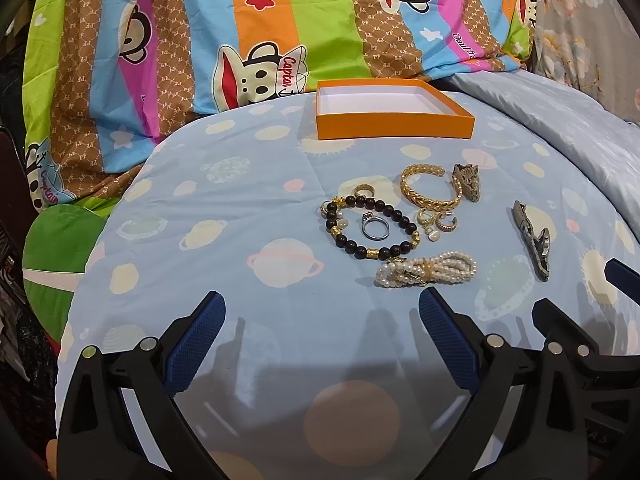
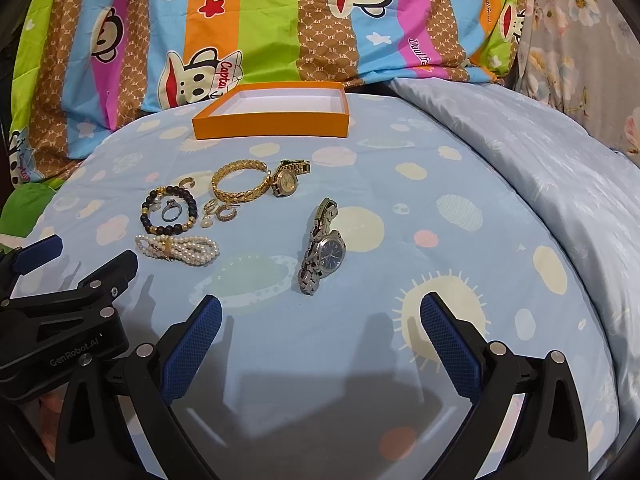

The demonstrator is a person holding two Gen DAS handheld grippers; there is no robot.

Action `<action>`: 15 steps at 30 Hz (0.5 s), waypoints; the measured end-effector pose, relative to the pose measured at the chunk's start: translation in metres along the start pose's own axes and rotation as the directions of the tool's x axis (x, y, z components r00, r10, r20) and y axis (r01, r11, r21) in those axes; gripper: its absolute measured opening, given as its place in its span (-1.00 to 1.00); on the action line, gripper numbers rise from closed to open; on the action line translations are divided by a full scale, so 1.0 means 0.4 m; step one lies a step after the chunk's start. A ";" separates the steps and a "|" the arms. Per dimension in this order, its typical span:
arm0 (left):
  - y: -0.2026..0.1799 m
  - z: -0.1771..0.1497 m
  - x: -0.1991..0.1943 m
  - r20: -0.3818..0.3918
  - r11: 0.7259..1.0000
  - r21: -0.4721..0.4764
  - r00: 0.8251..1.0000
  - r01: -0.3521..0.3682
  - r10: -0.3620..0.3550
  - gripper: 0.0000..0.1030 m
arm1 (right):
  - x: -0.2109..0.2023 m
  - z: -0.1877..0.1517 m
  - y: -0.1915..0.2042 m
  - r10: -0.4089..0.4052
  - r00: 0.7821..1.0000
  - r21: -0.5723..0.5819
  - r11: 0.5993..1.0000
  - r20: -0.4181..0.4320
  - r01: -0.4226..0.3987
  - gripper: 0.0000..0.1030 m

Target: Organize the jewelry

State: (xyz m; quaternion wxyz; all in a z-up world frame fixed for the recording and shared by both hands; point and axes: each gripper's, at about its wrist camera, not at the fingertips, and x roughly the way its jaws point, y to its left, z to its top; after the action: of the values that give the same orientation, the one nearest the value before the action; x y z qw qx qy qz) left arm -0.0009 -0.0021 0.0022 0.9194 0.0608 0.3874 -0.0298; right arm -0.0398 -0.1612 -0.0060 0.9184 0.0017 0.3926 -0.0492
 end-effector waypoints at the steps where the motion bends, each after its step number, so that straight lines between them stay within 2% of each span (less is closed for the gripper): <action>1: 0.000 0.000 0.000 -0.001 1.000 0.000 1.000 0.000 0.000 0.84 | 0.000 0.000 0.000 0.000 1.000 0.000 1.000 0.000 0.000 0.90; 15: -0.011 -0.001 0.005 -0.006 1.000 0.004 1.000 0.004 -0.004 0.84 | 0.004 -0.004 0.002 0.002 1.000 0.005 1.000 -0.002 -0.002 0.90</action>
State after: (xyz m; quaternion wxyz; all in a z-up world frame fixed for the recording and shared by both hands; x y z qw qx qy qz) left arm -0.0004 -0.0063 0.0000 0.9181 0.0617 0.3901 -0.0324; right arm -0.0399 -0.1604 -0.0083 0.9179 0.0046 0.3936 -0.0495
